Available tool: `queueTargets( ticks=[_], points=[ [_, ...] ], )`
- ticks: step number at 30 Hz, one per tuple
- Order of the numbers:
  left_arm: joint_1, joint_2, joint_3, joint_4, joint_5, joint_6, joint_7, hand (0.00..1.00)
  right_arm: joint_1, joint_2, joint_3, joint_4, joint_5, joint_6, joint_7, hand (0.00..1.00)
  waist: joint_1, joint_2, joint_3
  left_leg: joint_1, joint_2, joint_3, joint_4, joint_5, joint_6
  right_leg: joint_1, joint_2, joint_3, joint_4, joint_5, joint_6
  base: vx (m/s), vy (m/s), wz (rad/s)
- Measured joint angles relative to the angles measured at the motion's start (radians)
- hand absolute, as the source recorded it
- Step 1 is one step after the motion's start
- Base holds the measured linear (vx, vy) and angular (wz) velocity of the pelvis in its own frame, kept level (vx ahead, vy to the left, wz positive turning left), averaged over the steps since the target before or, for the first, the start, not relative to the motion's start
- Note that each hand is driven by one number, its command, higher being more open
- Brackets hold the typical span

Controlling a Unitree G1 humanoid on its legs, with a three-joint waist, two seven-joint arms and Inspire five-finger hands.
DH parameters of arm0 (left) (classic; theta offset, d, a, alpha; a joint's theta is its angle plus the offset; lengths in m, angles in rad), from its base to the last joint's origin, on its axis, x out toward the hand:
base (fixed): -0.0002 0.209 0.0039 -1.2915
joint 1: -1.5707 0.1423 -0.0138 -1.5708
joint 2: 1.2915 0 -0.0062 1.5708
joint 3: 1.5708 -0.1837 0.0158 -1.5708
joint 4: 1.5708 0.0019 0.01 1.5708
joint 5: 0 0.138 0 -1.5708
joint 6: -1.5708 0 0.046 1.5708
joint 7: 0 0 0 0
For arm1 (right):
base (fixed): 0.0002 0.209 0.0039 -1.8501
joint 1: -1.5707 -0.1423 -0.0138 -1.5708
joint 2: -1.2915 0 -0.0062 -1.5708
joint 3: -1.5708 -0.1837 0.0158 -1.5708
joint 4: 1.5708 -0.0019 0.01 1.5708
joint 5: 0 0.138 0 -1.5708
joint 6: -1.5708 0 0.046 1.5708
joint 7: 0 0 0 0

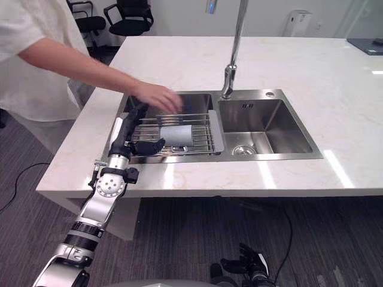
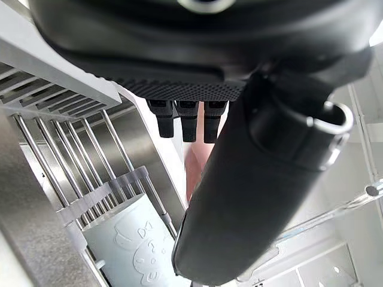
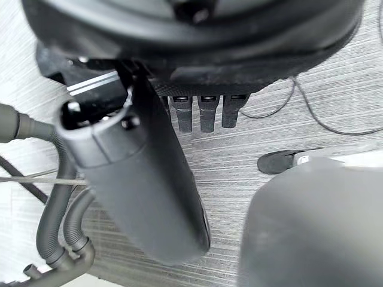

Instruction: Walk over to the sink, pick up the cup, carry it to the dishwasher, place the cup inside the dishwasher, then close the dishwasher door

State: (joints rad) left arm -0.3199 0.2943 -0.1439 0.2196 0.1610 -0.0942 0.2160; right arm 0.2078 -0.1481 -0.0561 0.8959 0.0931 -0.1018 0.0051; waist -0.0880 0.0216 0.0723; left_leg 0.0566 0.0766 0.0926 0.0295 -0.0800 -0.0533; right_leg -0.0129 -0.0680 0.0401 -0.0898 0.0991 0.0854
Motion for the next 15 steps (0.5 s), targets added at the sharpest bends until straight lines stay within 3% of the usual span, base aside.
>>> queueTargets(
  ticks=[5,15],
  points=[
    [-0.063,0.012,0.000,0.073,0.072,0.022,-0.005,0.90,0.001,0.000,0.000,0.000,0.000,0.000,0.001,0.90,-0.017,0.003,0.014,0.000,-0.002,0.008,-0.004,0.000,0.000,-0.009,0.000,0.013,0.000,0.004,0.002,-0.02,-0.009,-0.08],
    [-0.071,0.051,-0.002,0.074,0.157,0.031,-0.012,0.90,0.001,-0.004,-0.006,0.000,0.000,-0.010,0.001,0.90,-0.033,0.016,0.024,0.000,-0.007,0.011,-0.008,0.000,0.001,-0.017,-0.003,0.023,-0.001,0.007,0.006,0.00,-0.005,-0.03]
  ],
)
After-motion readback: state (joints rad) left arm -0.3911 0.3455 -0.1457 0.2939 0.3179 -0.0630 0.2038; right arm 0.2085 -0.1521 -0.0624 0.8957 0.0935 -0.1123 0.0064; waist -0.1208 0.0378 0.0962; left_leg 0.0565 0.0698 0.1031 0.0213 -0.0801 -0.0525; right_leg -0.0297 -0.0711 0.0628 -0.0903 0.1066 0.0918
